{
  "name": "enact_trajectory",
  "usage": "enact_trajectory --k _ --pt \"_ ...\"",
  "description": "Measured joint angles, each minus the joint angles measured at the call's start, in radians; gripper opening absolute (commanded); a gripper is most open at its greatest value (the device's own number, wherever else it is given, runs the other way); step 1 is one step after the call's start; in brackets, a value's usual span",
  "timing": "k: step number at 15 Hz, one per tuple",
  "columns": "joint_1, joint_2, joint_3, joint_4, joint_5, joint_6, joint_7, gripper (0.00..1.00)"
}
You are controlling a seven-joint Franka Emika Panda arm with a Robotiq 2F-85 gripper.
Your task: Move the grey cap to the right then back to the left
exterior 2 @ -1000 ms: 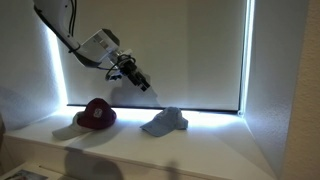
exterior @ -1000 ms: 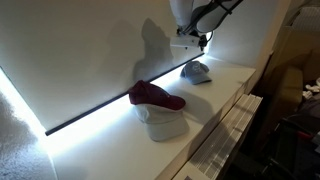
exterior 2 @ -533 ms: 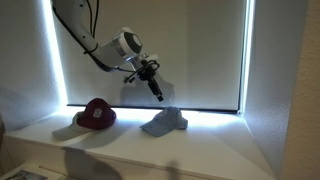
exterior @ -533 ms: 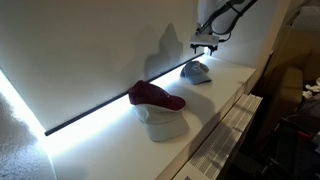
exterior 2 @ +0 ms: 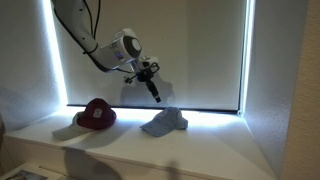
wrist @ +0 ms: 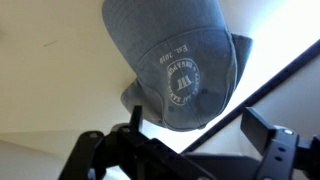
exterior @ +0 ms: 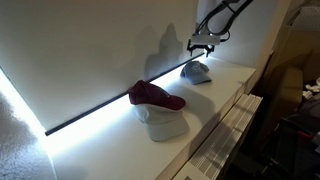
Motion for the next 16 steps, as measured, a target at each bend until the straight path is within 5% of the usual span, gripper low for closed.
enact_trajectory --k 6,13,16 --pt "-0.208 0.074 0.2 0.036 0.129 -0.041 -0.433 1.0" --pt "-0.006 0.078 -0.003 0.084 0.284 -0.122 -0.55 1.0" --pt "0.109 0.086 -0.144 0.087 0.323 -0.067 -0.453 1.0"
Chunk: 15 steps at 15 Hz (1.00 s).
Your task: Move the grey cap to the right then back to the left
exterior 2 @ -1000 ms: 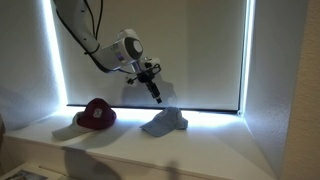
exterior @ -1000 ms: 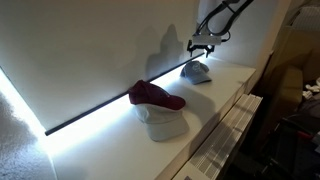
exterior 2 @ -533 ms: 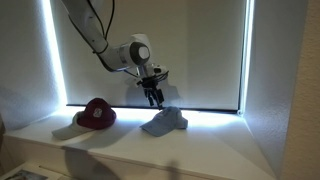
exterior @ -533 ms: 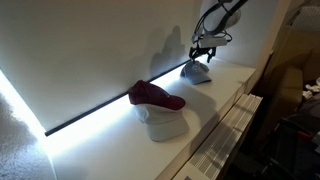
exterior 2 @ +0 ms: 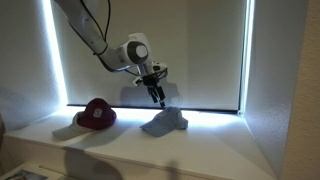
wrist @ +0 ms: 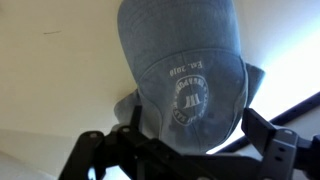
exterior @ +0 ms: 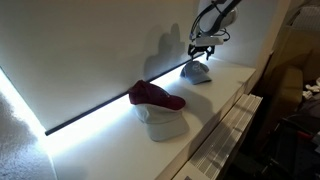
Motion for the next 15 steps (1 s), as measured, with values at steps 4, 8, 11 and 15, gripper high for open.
enact_trajectory --k 4,8,11,15 --pt "0.036 0.063 -0.122 0.064 0.069 0.006 0.129 1.0" --pt "0.033 0.124 -0.154 0.117 0.085 0.012 0.168 1.0" --pt "0.039 0.126 -0.155 0.121 0.085 0.014 0.172 1.0" --pt "0.042 0.129 -0.155 0.119 0.146 0.1 0.226 1.0"
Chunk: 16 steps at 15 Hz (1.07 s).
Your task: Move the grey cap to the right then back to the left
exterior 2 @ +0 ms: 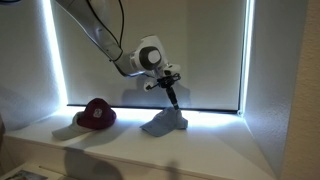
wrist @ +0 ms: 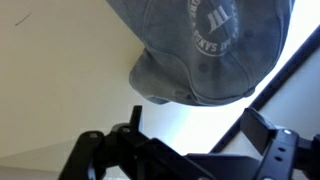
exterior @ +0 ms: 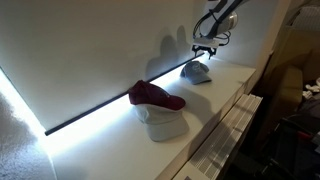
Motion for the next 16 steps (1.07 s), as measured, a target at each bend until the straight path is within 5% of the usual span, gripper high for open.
enact_trajectory --k 10,16 --pt "0.001 0.013 0.001 0.004 0.018 0.004 -0.004 1.0" --pt "0.065 0.064 0.013 0.155 0.016 -0.23 -0.018 1.0"
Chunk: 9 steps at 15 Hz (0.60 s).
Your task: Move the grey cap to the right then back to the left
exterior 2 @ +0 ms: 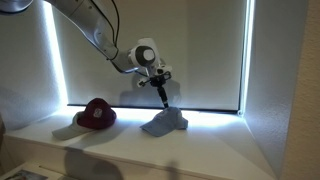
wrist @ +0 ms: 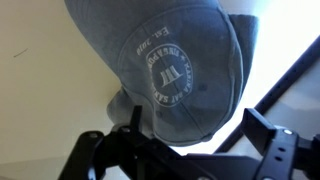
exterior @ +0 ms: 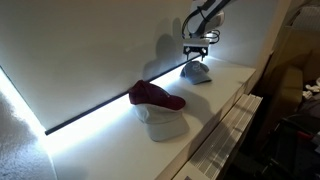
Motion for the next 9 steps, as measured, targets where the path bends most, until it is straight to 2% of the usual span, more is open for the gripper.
enact_trajectory --k 6,9 --pt "-0.006 0.013 -0.002 0.008 0.0 -0.005 0.001 1.0" --pt "-0.01 0.06 -0.003 0.059 0.0 -0.099 0.006 1.0"
